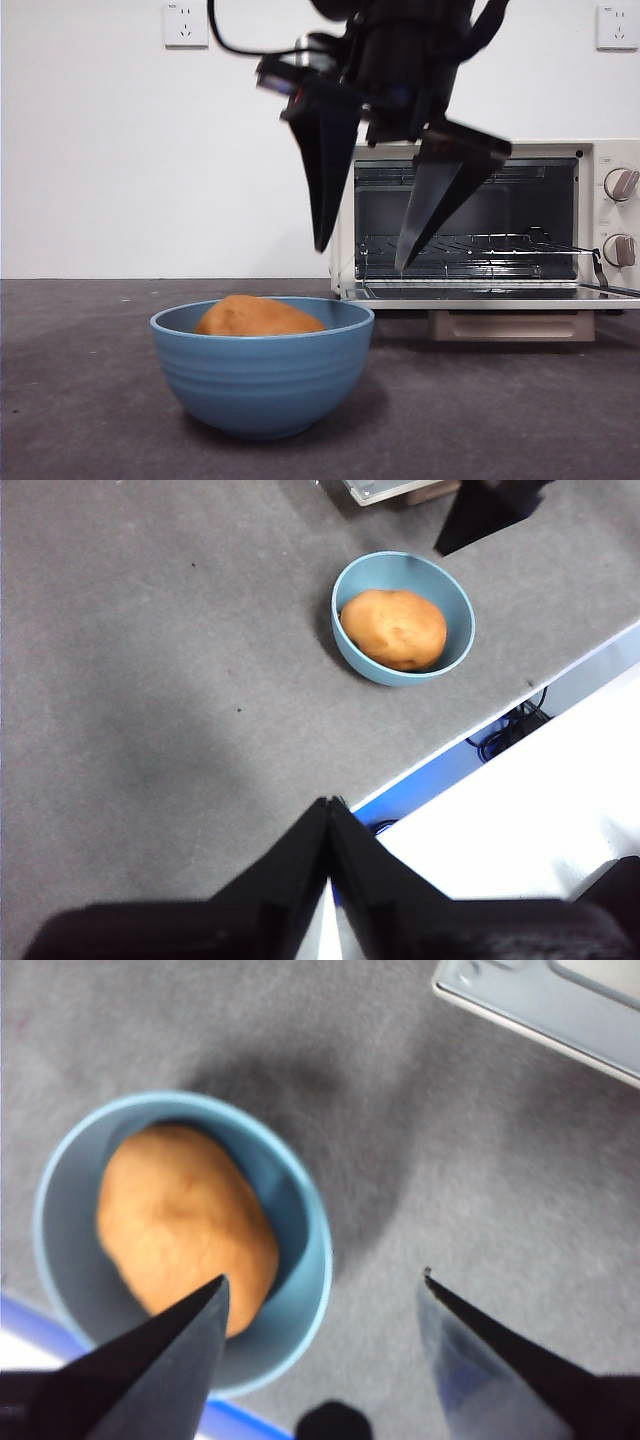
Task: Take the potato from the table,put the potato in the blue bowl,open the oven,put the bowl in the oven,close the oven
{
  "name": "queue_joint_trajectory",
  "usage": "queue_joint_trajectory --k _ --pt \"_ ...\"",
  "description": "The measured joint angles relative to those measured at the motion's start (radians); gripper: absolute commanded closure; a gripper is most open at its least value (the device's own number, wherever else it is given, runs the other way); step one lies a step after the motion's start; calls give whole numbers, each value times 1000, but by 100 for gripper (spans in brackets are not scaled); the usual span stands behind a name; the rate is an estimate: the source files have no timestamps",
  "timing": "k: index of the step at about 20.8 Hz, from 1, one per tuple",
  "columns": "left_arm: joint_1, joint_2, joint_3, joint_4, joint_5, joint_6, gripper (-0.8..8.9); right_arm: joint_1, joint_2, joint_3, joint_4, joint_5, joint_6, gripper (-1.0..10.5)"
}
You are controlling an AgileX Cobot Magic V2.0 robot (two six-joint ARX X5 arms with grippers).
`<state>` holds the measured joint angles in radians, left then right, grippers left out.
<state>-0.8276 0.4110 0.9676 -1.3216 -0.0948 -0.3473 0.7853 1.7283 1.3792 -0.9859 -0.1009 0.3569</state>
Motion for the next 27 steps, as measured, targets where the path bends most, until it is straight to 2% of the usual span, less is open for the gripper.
queue_joint_trajectory --k 7,10,19,23,27 --pt "0 -7 0 0 -28 -3 819 0 132 -1 22 0 3 647" --pt "0 -8 0 0 -36 -3 819 0 150 -2 23 1 10 973" --pt "0 -8 0 0 -84 -3 819 -24 113 9 -5 16 70 958" --pt "0 -7 0 0 -109 -3 819 -110 54 109 -72 43 81 958" --pt "0 11 0 0 -248 -2 819 -228 54 170 -108 45 95 958"
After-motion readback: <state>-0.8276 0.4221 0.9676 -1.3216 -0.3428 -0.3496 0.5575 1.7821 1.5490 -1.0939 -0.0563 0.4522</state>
